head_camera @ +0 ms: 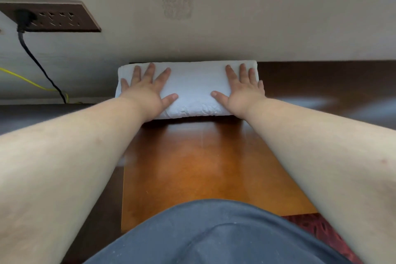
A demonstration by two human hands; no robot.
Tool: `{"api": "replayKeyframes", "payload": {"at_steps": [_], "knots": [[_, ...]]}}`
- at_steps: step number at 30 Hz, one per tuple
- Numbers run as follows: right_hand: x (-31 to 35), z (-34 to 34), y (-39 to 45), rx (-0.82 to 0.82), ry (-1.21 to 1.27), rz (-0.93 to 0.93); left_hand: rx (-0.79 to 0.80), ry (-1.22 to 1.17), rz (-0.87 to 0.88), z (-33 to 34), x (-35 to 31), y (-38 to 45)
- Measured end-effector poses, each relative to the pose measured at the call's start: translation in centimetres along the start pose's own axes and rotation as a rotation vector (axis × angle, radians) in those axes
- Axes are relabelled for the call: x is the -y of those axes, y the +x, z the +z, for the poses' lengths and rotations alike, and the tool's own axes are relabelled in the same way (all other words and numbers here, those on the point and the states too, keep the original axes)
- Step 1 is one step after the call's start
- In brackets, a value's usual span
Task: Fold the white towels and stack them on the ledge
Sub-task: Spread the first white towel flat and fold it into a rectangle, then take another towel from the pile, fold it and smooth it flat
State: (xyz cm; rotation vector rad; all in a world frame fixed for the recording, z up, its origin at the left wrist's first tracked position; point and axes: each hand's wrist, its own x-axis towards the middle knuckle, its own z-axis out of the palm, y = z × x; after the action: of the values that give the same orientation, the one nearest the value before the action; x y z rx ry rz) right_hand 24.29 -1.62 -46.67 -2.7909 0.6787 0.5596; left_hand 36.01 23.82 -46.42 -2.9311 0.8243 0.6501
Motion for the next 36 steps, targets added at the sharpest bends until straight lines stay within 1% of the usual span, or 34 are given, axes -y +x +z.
{"api": "replayKeyframes", "payload": {"at_steps": [4, 7, 9, 11, 12, 15, 19, 23, 25, 30, 36], "knots": [[0.1, -0.3, 0.3, 0.048, -0.015, 0.002, 0.011, 0.015, 0.022, -0.3, 0.2, 0.3], [0.5, -2.3, -0.6, 0.076, -0.015, 0.011, 0.024, 0.062, 0.003, -1.9, -0.9, 0.0], [0.8, -4.0, -2.1, 0.039, 0.012, 0.011, -0.072, 0.081, 0.062, -3.7, -3.0, -1.1], [0.5, -5.8, -4.2, -0.016, 0.062, -0.003, -0.189, 0.052, 0.194, -5.9, -5.7, -2.3], [0.1, -6.8, -5.3, -0.045, 0.092, -0.005, -0.207, 0.030, 0.249, -7.2, -7.2, -2.8], [-2.3, -9.8, -8.3, -0.119, 0.182, 0.030, -0.150, -0.029, 0.308, -11.1, -11.7, -4.2], [-7.1, -12.8, -11.8, -0.173, 0.230, 0.091, -0.176, -0.036, 0.385, -14.7, -16.6, -5.6], [-15.2, -15.5, -17.9, -0.303, 0.334, 0.107, -0.191, -0.018, 0.467, -17.0, -24.0, -8.8], [-19.6, -16.4, -21.5, -0.342, 0.345, 0.148, -0.185, -0.013, 0.500, -17.6, -28.7, -10.6], [-32.8, -16.7, -32.2, -0.449, 0.433, 0.265, -0.224, -0.017, 0.644, -16.4, -44.2, -15.9], [-48.8, -15.4, -45.2, -0.486, 0.439, 0.412, -0.201, -0.085, 0.823, -12.0, -63.6, -23.7]]}}
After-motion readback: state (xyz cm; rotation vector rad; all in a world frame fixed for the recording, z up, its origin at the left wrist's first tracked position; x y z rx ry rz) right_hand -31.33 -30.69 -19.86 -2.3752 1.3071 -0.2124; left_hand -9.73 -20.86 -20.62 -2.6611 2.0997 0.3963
